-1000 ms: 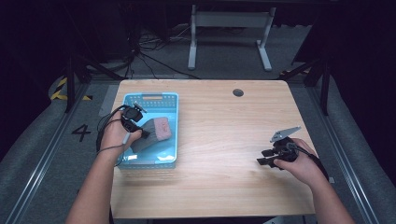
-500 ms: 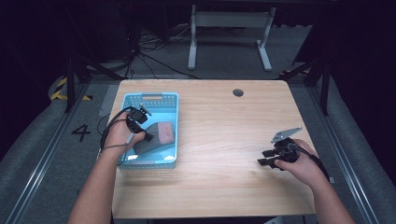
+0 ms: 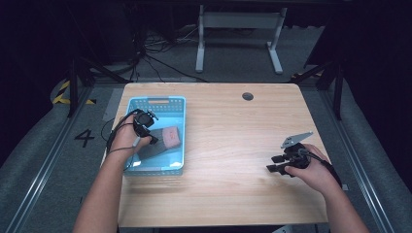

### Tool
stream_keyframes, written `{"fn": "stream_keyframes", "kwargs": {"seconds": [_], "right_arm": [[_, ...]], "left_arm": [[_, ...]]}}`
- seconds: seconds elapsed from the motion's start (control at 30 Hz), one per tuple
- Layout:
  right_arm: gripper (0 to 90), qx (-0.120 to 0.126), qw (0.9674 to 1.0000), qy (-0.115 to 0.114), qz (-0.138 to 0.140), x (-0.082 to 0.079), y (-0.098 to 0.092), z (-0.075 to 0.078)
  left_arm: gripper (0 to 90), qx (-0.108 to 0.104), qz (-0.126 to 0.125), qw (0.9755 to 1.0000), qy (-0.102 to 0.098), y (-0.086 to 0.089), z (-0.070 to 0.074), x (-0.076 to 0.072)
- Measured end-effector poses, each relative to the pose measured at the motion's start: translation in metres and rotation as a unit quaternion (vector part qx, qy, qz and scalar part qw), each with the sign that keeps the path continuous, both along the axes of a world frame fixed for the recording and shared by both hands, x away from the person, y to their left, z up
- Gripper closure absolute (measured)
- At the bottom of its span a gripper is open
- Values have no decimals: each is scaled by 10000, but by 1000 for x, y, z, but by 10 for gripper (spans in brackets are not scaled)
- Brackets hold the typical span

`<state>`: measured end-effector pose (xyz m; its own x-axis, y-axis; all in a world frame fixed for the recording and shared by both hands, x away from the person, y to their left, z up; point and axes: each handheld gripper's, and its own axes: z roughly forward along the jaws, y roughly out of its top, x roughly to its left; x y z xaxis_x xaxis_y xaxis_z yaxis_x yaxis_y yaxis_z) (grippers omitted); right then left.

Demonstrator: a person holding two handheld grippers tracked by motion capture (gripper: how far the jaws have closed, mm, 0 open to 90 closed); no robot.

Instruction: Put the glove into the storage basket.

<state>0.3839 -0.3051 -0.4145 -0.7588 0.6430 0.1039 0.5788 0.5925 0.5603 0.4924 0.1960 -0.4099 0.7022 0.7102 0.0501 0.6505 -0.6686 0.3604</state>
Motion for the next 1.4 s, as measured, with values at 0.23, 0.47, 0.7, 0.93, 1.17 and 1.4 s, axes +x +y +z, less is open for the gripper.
{"fn": "stream_keyframes", "kwargs": {"seconds": [0.23, 0.47, 0.7, 0.93, 1.17, 1.4], "right_arm": [[538, 14, 10000, -42, 55, 3, 3, 2], [537, 31, 9999, -80, 108, 8, 7, 4], [533, 23, 9998, -94, 171, 12, 10, 4], [529, 15, 9998, -69, 181, 12, 10, 4], [528, 24, 9998, -99, 167, 10, 7, 5], [525, 35, 9998, -57, 171, 9, 5, 4]], "left_arm": [[425, -110, 145, 9991, -381, 0, 16, -12], [418, -586, 56, 9962, -642, -8, 48, -40], [425, -888, -210, 9925, -810, -21, 71, -69], [430, -1198, -487, 9890, -720, -38, 82, -95], [428, -1375, -984, 9840, -553, -67, 85, -122], [418, -1728, -1430, 9741, -295, -94, 72, -130]]}}
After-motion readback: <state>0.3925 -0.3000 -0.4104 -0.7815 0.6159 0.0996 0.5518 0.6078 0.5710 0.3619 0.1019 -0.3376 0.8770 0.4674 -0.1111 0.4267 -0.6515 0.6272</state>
